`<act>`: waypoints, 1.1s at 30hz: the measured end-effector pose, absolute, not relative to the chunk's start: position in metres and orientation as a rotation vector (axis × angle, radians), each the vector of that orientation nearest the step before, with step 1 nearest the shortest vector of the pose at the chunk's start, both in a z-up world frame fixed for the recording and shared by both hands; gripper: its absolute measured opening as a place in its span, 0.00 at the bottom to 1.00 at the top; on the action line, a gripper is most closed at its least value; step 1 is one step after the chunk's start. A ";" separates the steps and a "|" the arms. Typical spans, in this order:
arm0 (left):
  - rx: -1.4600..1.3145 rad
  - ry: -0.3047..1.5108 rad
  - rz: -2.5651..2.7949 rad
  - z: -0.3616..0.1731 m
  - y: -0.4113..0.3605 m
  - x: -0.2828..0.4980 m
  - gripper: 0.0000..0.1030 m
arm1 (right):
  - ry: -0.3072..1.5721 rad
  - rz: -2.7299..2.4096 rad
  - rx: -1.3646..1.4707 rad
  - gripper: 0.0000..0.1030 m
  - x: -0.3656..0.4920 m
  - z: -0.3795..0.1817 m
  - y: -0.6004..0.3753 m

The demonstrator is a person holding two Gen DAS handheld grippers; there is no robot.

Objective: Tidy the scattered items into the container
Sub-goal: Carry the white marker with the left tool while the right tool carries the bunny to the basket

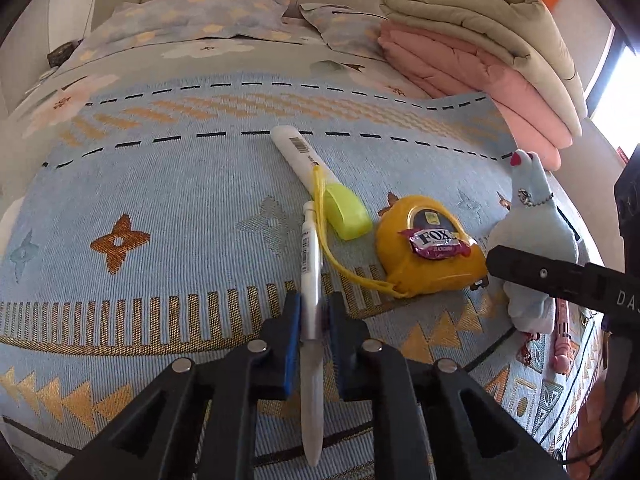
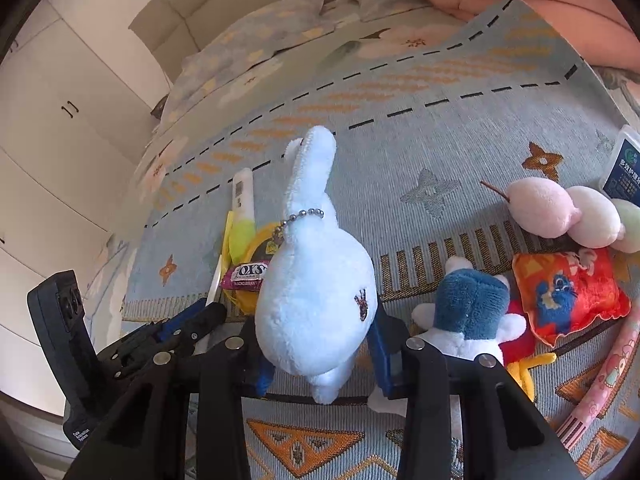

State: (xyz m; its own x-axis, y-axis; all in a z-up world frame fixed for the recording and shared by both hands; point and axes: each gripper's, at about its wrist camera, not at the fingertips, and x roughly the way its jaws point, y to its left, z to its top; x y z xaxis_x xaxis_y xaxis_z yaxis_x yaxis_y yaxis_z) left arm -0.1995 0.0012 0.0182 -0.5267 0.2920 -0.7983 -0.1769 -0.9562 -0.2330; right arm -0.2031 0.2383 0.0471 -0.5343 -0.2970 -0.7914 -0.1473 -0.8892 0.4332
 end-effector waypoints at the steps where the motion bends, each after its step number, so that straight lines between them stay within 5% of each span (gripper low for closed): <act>1: -1.347 -0.175 2.537 0.018 0.003 -0.200 0.17 | -0.713 -2.583 1.467 0.38 -0.203 0.047 0.239; 4: -1.333 -0.140 2.555 0.019 0.006 -0.200 0.16 | -0.702 -2.601 1.447 0.38 -0.201 0.051 0.240; 6: -1.329 -0.173 2.550 0.021 0.001 -0.201 0.07 | -0.689 -2.613 1.432 0.38 -0.201 0.054 0.240; 20: -1.213 -0.329 2.520 0.068 -0.004 -0.177 0.07 | -0.752 -2.643 1.290 0.38 -0.193 0.086 0.250; 33: -1.035 -0.379 2.356 0.153 0.055 -0.125 0.07 | -0.783 -2.797 1.053 0.38 -0.126 0.188 0.302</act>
